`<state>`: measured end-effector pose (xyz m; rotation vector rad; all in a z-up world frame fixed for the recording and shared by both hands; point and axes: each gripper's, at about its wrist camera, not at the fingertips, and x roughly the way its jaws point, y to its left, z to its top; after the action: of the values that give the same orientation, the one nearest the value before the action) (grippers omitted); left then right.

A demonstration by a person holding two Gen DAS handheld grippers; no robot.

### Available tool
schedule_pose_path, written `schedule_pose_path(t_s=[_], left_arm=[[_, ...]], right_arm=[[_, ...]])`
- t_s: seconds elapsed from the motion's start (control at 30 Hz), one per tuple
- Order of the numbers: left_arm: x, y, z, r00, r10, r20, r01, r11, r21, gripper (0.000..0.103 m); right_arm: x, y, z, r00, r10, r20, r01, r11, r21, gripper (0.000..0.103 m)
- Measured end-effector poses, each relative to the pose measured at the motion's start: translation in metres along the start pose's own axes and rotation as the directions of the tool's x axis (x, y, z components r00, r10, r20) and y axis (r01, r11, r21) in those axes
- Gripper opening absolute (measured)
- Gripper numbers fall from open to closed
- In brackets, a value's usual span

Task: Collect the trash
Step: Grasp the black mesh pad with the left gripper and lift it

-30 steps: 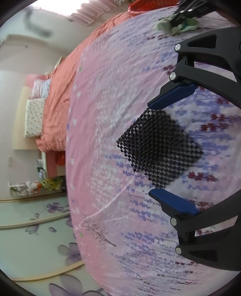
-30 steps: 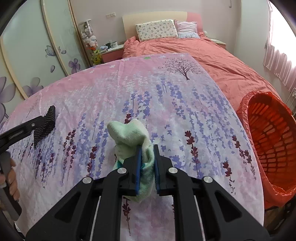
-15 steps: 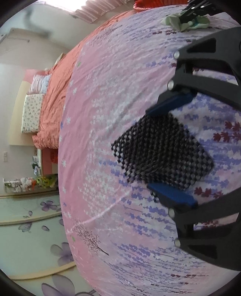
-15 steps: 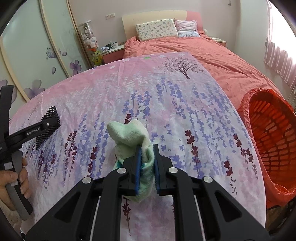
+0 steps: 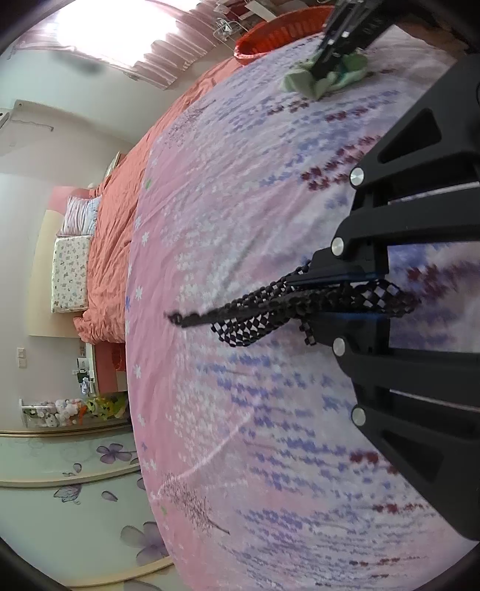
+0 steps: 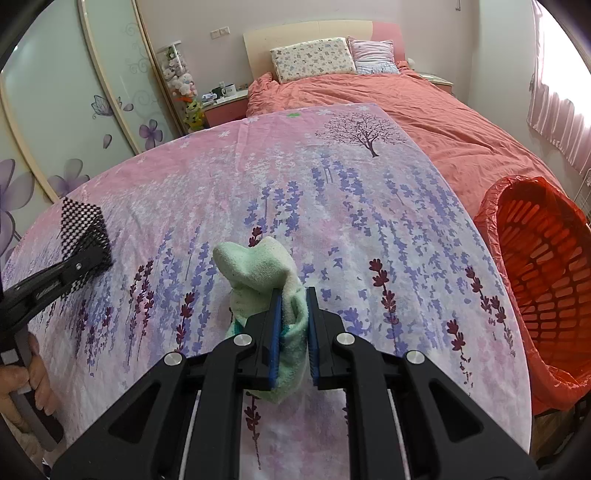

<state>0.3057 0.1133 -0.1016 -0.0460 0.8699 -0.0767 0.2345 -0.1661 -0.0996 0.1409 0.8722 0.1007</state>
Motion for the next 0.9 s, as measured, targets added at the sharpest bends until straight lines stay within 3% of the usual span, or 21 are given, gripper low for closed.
schedule_pose_path(t_s=[0.13,0.63,0.73,0.9], left_arm=[[0.002,0.01,-0.002,1.0,0.027,-0.012,-0.027,0.999,-0.028,0.022],[0.002,-0.014,-0.001,0.98,0.2,-0.009,-0.199,0.977,0.08,0.027],[0.002,-0.014,-0.002,0.979,0.203,-0.01,-0.202,0.977,0.074,0.029],[0.002,0.002,0.0,0.989,0.145,-0.022,-0.145,0.989,0.005,0.035]], right_arm=[[0.0,0.0,0.0,1.0,0.001,0.0,-0.001,1.0,0.001,0.012],[0.0,0.0,0.0,1.0,0.001,0.0,-0.001,1.0,0.001,0.012],[0.0,0.0,0.0,1.0,0.001,0.001,-0.001,1.0,0.001,0.012],[0.0,-0.001,0.0,1.0,0.002,0.001,-0.002,1.0,0.001,0.012]])
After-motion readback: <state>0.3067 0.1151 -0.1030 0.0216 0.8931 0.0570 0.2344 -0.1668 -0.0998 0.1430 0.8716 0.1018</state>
